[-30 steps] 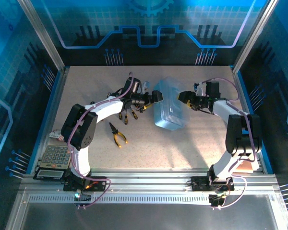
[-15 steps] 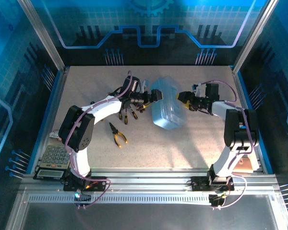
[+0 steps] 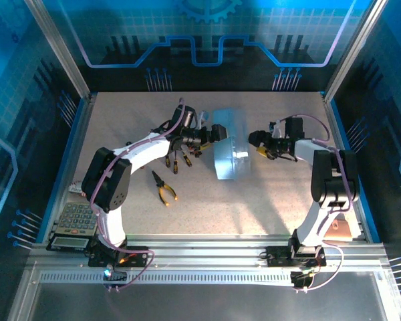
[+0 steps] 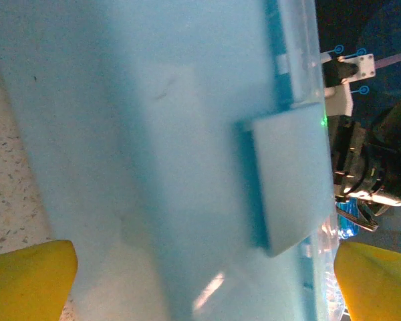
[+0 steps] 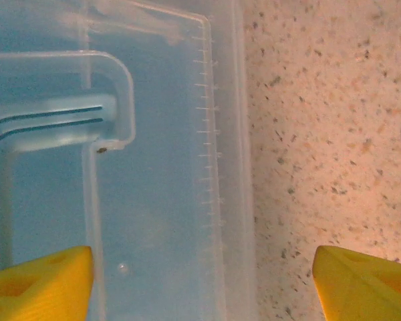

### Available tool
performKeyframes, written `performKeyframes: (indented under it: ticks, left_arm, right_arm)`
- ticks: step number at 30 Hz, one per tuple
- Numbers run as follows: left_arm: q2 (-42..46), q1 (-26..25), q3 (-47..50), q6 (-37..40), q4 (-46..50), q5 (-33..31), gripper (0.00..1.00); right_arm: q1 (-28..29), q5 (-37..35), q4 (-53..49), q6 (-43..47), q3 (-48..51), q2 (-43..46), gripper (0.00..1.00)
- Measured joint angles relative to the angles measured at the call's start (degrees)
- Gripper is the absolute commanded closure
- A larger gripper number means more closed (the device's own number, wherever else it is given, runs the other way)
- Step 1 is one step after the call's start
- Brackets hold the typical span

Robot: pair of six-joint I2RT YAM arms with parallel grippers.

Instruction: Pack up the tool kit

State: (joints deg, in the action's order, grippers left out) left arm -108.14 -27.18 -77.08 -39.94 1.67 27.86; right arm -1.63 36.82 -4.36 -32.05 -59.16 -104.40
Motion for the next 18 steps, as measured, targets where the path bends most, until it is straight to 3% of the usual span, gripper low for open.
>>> performKeyframes:
  ticks: [18]
  left_arm:
    - [0.1,0.0,-0.1,0.9,1.0,-0.1,0.01]
  right_arm:
    - [0.1,-6.6,-10.9,2.2,-3.3,2.9,0.14]
